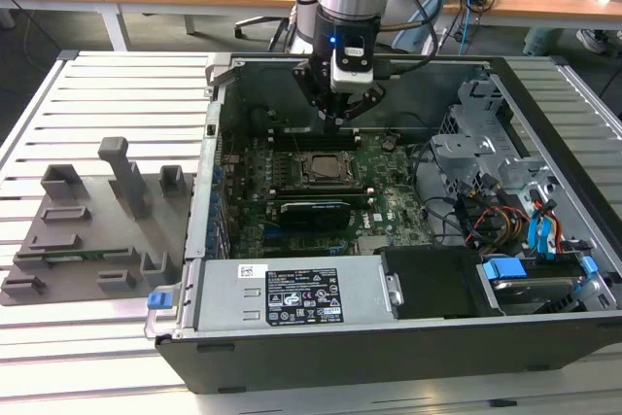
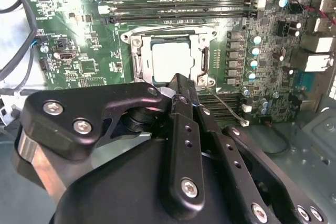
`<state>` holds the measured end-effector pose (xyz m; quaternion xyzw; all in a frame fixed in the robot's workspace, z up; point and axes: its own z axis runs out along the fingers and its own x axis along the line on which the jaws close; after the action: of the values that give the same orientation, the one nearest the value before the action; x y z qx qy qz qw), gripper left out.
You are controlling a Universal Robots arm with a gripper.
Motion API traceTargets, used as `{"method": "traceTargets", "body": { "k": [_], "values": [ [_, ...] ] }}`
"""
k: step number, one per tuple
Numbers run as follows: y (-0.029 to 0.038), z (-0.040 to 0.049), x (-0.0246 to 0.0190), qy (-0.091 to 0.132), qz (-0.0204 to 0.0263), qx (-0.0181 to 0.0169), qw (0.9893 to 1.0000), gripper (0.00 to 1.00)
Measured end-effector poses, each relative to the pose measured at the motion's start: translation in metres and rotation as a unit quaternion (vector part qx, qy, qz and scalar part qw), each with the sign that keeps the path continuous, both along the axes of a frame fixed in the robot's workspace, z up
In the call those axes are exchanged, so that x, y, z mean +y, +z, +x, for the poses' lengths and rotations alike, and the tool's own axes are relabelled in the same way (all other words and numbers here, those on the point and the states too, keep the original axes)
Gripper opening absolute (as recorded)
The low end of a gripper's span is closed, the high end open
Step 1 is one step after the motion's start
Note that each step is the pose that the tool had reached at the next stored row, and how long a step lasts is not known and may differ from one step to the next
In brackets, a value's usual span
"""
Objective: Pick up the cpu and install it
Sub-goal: 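Install the first cpu locking lever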
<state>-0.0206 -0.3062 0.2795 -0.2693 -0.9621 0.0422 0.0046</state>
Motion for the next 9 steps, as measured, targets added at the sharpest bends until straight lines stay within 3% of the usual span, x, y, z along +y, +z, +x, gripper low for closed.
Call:
{"method": "traceTargets", "body": {
  "k": [3,9],
  "values": [
    [0.0,0.0,0.0,0.028,0.0,0.0,0.9996,0.11],
    [0.0,0.0,0.0,0.053,0.0,0.0,0.9986,0.11]
  ]
}}
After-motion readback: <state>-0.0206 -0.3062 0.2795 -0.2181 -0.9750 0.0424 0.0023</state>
